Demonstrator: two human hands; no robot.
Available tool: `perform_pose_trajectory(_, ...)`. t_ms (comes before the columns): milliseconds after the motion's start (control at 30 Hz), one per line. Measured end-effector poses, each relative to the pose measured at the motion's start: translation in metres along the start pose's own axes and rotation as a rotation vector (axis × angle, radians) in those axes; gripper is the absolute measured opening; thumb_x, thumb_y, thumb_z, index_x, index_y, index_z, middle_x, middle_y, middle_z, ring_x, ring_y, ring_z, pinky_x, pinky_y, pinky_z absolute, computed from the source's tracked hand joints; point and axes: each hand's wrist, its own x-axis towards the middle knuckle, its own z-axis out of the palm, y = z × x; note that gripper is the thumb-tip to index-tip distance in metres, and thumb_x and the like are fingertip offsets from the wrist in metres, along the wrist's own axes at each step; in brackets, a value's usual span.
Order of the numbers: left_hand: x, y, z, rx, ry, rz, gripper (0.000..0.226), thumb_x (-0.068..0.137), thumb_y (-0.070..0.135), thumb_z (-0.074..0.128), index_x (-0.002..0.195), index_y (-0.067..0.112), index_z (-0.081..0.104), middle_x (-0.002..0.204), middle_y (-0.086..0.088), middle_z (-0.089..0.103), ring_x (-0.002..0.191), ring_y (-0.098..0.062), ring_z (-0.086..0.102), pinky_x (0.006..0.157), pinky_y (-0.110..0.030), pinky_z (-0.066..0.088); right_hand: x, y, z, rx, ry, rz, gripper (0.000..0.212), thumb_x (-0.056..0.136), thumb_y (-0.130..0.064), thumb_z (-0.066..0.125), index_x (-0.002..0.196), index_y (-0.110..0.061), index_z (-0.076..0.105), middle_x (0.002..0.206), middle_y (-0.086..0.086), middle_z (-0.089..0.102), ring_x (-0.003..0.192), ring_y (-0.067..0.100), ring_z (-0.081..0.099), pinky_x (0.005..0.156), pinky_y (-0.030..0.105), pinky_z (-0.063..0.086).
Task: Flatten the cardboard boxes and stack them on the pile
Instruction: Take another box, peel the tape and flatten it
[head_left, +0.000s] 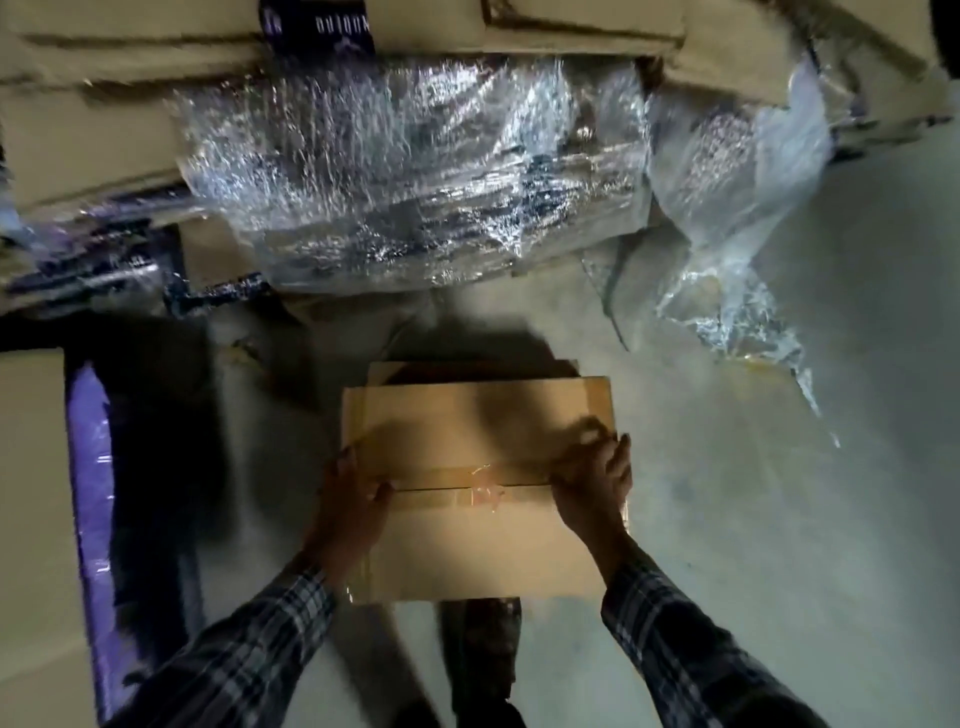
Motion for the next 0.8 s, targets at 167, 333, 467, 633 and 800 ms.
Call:
perform_pose_trajectory(167, -0.005, -0.023, 0.021, -0.377, 0.058, 0.039, 0.075, 0.085, 0.033, 0.077, 0.152, 0.03, 0.042, 0.138, -0.003, 0.059, 0.119, -0.025, 0.061, 0.102, -0.053, 0.053, 0.028, 0.057, 0.017, 0.179, 0.024, 0.189, 0.091, 0.059, -0.072, 0.074, 0.134, -0.022, 0.056, 0.126, 0.006, 0.067, 0.116, 0.034, 0.065, 0.099, 0.052, 0.055)
perform_pose_trajectory(333, -0.044, -0.015, -0.001, -0.423, 0.05, -0.028, 0.074, 0.075, 0.058, 0.067, 0.142, 0.056, 0.036, 0.14, 0.005, 0.059, 0.122, -0.029, 0.062, 0.103, -0.06, 0.051, -0.015, 0.077, -0.02, 0.325, 0.121, 0.035, 0.069, 0.061, -0.066, 0.077, 0.116, -0.03, 0.057, 0.111, 0.001, 0.072, 0.102, 0.03, 0.068, 0.089, 0.049, 0.059)
perform_pose_trajectory(467, -0.095, 0.011, -0.018, -0.383, 0.072, 0.056, 0.073, 0.079, 0.052, 0.069, 0.146, 0.05, 0.04, 0.132, 0.002, 0.066, 0.117, -0.029, 0.065, 0.103, -0.055, 0.052, -0.051, 0.103, -0.056, 0.441, 0.223, -0.076, 0.069, 0.066, -0.075, 0.075, 0.118, -0.036, 0.051, 0.108, 0.0, 0.073, 0.1, 0.031, 0.07, 0.085, 0.051, 0.06)
perform_pose_trajectory(633, -0.156, 0.048, -0.017, -0.255, 0.162, 0.16, 0.08, 0.082, 0.047, 0.065, 0.155, 0.03, 0.04, 0.134, -0.014, 0.068, 0.118, -0.041, 0.065, 0.101, -0.05, 0.052, -0.102, 0.144, -0.108, 0.558, 0.253, -0.096, 0.065, 0.07, -0.068, 0.077, 0.122, -0.037, 0.053, 0.112, -0.003, 0.071, 0.104, 0.026, 0.067, 0.088, 0.05, 0.059)
perform_pose_trajectory(800, -0.209, 0.07, 0.018, -0.203, 0.123, 0.238, 0.08, 0.081, 0.044, 0.062, 0.156, 0.034, 0.037, 0.139, -0.013, 0.065, 0.122, -0.04, 0.063, 0.104, -0.049, 0.051, -0.127, 0.219, -0.131, 0.755, 0.223, -0.058, 0.038, 0.084, -0.036, 0.082, 0.116, -0.04, 0.063, 0.107, -0.003, 0.073, 0.105, 0.029, 0.071, 0.086, 0.045, 0.062)
